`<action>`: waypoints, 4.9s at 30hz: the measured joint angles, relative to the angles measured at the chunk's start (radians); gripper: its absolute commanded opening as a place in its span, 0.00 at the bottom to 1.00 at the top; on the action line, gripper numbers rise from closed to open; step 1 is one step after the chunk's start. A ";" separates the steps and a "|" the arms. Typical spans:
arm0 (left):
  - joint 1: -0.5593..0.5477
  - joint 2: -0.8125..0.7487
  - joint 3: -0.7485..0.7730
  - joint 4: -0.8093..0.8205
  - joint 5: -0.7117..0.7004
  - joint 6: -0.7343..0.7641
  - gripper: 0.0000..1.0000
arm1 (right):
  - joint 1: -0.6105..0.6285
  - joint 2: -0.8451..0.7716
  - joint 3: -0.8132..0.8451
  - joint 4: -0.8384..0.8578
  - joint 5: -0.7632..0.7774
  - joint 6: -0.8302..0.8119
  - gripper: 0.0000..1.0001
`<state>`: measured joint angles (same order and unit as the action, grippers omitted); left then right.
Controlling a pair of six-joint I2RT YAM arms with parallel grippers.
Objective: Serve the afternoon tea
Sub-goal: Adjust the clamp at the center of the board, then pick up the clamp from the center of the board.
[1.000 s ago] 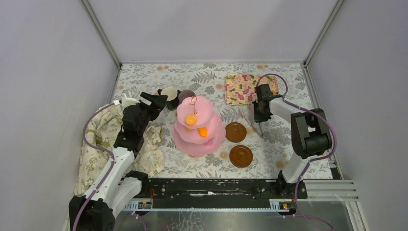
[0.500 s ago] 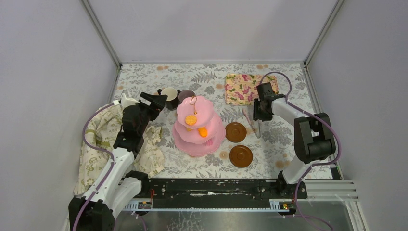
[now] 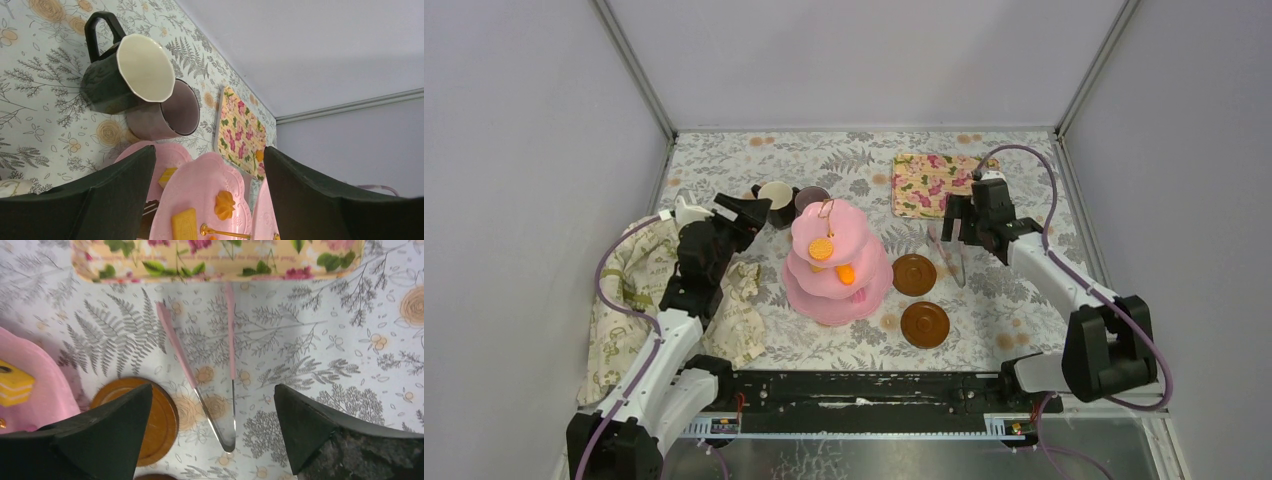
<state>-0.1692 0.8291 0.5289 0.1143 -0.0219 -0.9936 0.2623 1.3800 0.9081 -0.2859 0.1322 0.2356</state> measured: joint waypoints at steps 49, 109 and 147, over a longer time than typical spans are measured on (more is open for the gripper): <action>0.000 -0.046 -0.070 0.029 -0.029 -0.052 0.85 | 0.052 0.187 -0.001 -0.113 0.035 0.086 0.83; 0.000 -0.063 -0.087 0.050 -0.023 -0.074 0.85 | -0.066 0.201 0.284 -0.281 0.024 0.110 0.33; 0.000 -0.016 -0.065 0.060 0.000 -0.097 0.85 | -0.259 0.677 0.709 -0.510 -0.067 0.103 0.42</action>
<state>-0.1692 0.8127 0.4637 0.1738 -0.0223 -1.0904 0.0036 2.0571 1.6169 -0.7963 0.0650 0.3382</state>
